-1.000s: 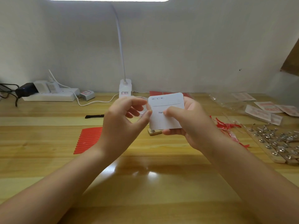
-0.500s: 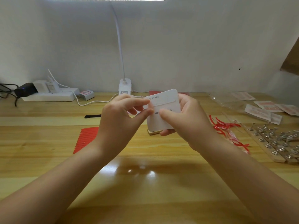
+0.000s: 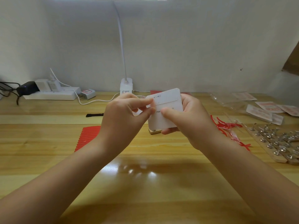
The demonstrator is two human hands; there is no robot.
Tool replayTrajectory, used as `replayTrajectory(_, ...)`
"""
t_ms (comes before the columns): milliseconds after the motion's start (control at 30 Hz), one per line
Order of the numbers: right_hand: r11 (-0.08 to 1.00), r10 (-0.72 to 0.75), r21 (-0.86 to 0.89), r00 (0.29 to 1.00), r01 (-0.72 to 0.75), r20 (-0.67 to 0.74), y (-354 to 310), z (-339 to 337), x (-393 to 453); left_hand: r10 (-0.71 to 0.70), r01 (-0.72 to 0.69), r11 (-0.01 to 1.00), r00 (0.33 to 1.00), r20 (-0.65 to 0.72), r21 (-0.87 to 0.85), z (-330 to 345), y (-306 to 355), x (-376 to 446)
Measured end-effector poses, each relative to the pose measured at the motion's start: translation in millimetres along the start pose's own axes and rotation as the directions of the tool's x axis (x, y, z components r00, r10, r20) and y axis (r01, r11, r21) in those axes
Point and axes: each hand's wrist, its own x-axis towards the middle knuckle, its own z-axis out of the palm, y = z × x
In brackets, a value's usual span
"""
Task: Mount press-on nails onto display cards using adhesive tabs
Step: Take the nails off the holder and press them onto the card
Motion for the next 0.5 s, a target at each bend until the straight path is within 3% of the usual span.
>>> replayTrajectory(233,0.981,0.093,0.172,0.995,-0.087,-0.029,1.8,-2.7,3.8,0.017,-0.018,0.999,0.999,-0.041,-0.029,2.5,-1.2,-2.4)
replayTrajectory(500,0.980,0.093,0.178,0.995,-0.088,-0.022,0.7,-3.2,2.9,0.044,-0.044,0.999,0.998,-0.043,0.002,2.0,-1.2,-1.9)
